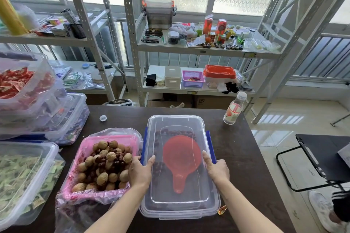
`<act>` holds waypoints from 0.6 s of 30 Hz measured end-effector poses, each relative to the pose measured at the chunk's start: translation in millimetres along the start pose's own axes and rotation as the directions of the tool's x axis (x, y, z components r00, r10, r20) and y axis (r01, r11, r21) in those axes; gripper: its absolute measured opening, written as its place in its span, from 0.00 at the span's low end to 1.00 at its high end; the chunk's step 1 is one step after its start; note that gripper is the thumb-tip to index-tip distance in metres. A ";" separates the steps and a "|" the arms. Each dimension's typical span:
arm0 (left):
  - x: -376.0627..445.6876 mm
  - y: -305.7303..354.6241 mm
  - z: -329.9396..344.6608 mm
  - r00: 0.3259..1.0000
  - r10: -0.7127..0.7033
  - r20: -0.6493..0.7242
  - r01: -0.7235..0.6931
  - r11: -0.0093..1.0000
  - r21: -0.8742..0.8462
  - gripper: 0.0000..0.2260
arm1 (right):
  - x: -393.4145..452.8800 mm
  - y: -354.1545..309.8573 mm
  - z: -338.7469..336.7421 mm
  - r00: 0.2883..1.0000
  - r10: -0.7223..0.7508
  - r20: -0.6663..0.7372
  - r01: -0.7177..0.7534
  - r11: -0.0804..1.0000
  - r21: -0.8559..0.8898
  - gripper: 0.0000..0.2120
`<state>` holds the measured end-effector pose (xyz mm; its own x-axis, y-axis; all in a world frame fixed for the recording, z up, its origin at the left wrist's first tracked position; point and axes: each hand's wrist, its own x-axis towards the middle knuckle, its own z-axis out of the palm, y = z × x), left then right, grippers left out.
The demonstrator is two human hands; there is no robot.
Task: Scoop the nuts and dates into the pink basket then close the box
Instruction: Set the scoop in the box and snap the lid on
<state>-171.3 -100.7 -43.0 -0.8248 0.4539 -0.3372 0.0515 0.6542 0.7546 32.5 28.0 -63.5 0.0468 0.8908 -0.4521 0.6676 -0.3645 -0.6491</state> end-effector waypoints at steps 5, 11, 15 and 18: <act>5.2 -4.1 3.5 1.000 0.015 -0.007 -0.015 1.000 -0.026 0.21 | -9.3 -3.8 5.2 0.987 -0.091 -0.136 0.072 0.988 -0.136 0.29; 4.9 -10.5 5.5 0.998 0.055 0.028 -0.054 0.998 -0.022 0.18 | -17.8 4.0 7.8 0.962 -0.241 -0.127 0.217 0.960 -0.176 0.26; 9.6 -16.2 10.8 0.993 0.074 0.092 -0.069 0.996 -0.061 0.20 | -19.9 2.9 7.9 0.970 -0.238 -0.056 0.228 0.963 -0.143 0.33; 9.6 -14.7 10.7 0.986 0.080 0.146 -0.073 0.996 -0.048 0.25 | -20.5 0.8 9.4 0.976 -0.219 -0.002 0.216 0.963 -0.158 0.37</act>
<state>-173.9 -99.5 -63.5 -0.7269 0.5881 -0.3546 0.0846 0.5891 0.8036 25.0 6.9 -60.5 -0.0991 0.9497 -0.2971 0.7708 -0.1156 -0.6265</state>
